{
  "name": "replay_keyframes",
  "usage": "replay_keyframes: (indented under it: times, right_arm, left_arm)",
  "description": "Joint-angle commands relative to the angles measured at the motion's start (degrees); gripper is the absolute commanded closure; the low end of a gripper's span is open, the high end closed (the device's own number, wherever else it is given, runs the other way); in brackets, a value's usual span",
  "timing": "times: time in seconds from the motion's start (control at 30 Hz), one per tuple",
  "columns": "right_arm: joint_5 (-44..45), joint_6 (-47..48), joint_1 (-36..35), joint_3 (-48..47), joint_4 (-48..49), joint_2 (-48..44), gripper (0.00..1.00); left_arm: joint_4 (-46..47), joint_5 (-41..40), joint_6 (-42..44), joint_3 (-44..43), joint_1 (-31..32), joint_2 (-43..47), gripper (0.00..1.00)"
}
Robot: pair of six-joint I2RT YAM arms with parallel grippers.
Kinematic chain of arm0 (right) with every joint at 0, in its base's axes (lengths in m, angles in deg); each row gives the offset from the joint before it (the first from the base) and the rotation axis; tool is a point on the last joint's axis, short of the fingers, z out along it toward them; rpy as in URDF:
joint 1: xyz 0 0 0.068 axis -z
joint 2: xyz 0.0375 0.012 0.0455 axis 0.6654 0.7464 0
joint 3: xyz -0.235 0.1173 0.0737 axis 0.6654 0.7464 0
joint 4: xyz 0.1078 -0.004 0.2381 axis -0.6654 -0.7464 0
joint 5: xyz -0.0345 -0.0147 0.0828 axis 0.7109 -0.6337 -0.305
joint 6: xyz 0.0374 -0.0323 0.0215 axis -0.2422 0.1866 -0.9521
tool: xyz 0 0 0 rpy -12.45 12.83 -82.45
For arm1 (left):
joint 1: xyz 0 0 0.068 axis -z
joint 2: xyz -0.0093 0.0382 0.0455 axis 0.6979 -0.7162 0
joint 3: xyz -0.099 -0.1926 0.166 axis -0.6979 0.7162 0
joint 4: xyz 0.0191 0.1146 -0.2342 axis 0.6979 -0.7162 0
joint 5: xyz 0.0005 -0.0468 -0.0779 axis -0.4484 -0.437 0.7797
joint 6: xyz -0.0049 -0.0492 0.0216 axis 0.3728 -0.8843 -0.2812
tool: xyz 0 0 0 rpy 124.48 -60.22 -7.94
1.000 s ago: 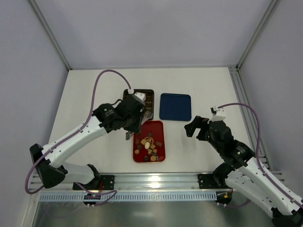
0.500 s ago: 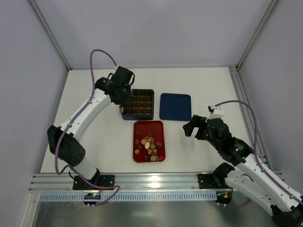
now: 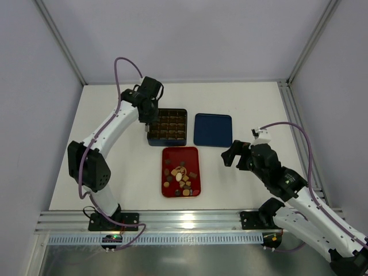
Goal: Pack the chocolate
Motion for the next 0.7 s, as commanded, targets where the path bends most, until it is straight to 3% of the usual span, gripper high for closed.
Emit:
replay_keyframes:
  times: [0.0,0.67]
  right_arm:
    - [-0.3,-0.9,-0.2,-0.4,1.7,0.2,0.0]
    - [-0.3,-0.9,-0.2,-0.1,1.7,0.1,0.0]
  left_arm:
    - [2.9,-1.2,1.3,-2.4,-0.6,-0.9,0.78]
    - [3.6,-1.4,1.5,-2.4,-1.3,-2.4,0.7]
